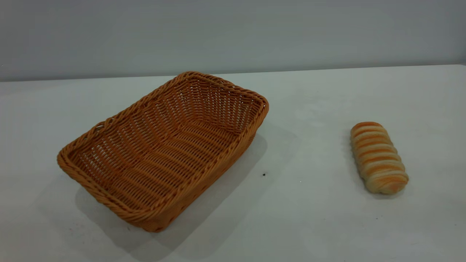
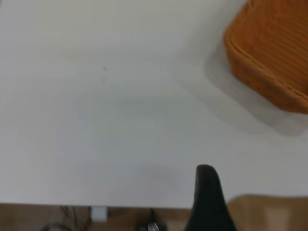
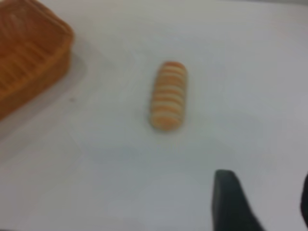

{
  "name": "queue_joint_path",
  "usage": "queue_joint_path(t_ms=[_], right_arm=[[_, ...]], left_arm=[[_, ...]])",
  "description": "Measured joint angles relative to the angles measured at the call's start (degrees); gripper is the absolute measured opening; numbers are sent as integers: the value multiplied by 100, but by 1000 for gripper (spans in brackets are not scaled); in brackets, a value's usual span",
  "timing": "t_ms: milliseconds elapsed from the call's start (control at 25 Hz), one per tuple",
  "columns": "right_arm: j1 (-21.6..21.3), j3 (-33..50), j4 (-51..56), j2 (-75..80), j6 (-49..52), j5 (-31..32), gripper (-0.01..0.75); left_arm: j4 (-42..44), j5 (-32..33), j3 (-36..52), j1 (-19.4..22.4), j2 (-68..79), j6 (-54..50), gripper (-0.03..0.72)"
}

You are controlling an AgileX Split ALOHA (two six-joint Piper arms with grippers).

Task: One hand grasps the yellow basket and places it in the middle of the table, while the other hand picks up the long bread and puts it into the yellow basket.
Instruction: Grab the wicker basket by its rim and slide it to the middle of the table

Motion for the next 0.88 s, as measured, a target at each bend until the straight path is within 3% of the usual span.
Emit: queue_joint_path(t_ms=[160,440,680,880], right_arm=[[0,-17,548,1275,-666,-899,538],[0,-17,2610,3197,-2733,-2143,548],[0,-17,4838,4446,-4858,-2527,544],[0,-17,6092,5168,-5909,-2542,544]], left_arm=[[-321,-392,-270,0,1383,-360,562],[-525,-1623,-276,0,3788,-1277,562],[-1745,-2826,-276,-85,5733,-1029,562],[-2292,-3651,-276,-732,7074,-969,562]])
